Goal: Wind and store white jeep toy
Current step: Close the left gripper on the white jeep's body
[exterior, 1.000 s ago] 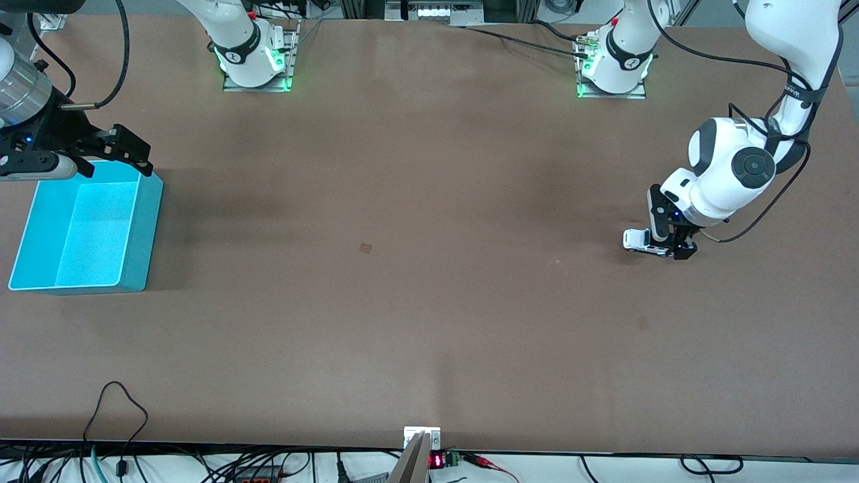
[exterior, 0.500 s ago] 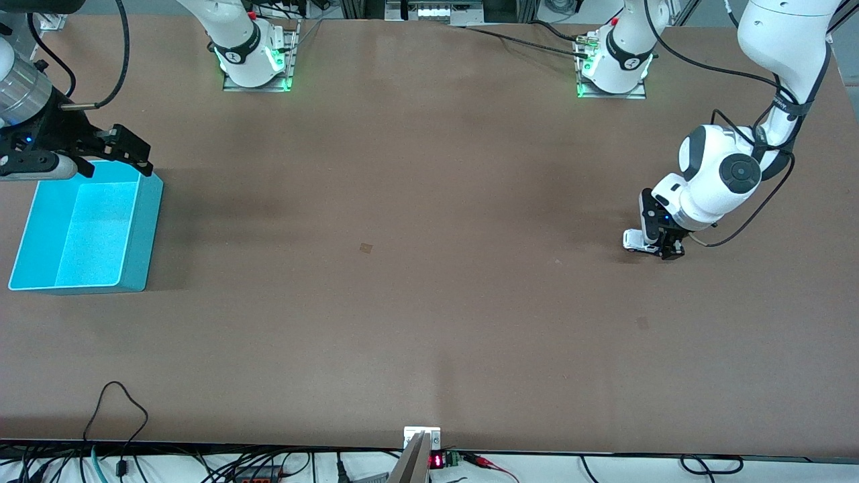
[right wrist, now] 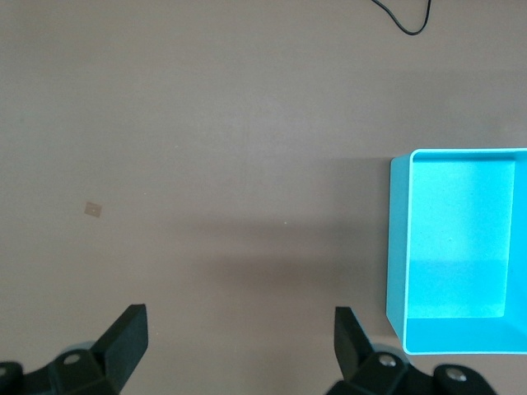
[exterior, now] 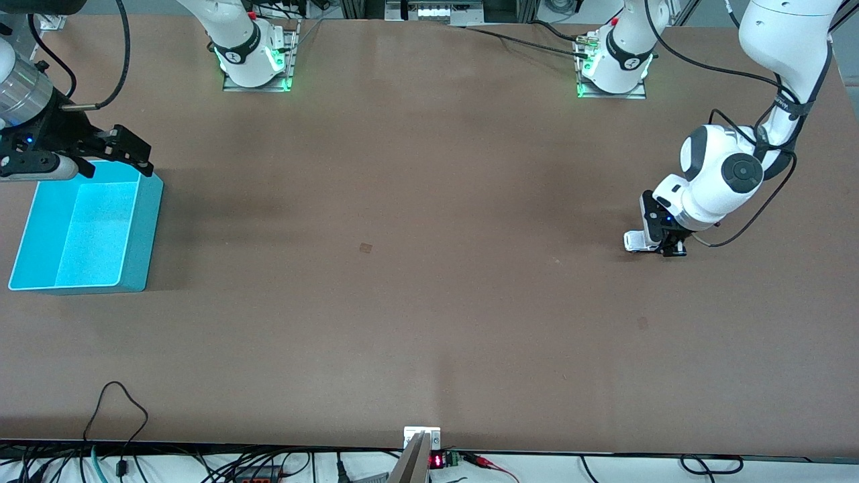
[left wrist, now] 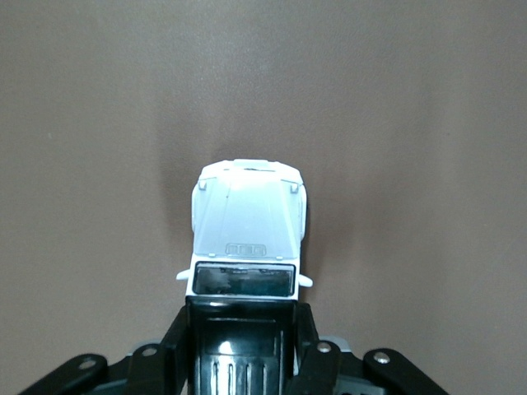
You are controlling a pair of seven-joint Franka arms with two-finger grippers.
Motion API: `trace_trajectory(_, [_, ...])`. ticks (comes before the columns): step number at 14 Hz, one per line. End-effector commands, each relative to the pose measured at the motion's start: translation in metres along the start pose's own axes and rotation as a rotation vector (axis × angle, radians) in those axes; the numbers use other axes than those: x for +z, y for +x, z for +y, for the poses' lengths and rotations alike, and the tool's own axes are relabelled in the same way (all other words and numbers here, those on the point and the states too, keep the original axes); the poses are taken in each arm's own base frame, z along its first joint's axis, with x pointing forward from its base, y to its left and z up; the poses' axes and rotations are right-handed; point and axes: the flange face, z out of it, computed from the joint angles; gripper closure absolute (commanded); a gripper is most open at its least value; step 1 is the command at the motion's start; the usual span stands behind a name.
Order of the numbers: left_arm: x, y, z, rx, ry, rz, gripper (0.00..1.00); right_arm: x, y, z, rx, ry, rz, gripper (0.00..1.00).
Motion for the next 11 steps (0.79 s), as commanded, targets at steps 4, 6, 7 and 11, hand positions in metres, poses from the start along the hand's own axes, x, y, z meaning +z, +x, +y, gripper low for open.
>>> trace_trajectory(4, [0.016,-0.002,0.008,-0.004,-0.061,-0.012,0.9,-0.003,0.003,-0.002,-0.006,0.019,0.0,0.0])
trace_trajectory(6, [0.023,-0.012,0.011,-0.022,-0.09,-0.016,0.91,-0.003,0.003,-0.002,-0.006,0.019,0.0,0.0])
trace_trajectory(7, [0.025,-0.019,0.011,-0.031,-0.093,-0.016,0.91,-0.003,0.003,-0.002,-0.007,0.017,0.0,0.0])
trace_trajectory(11, [0.03,-0.068,0.008,-0.018,-0.09,-0.033,0.91,-0.003,0.003,-0.002,-0.007,0.017,0.0,0.0])
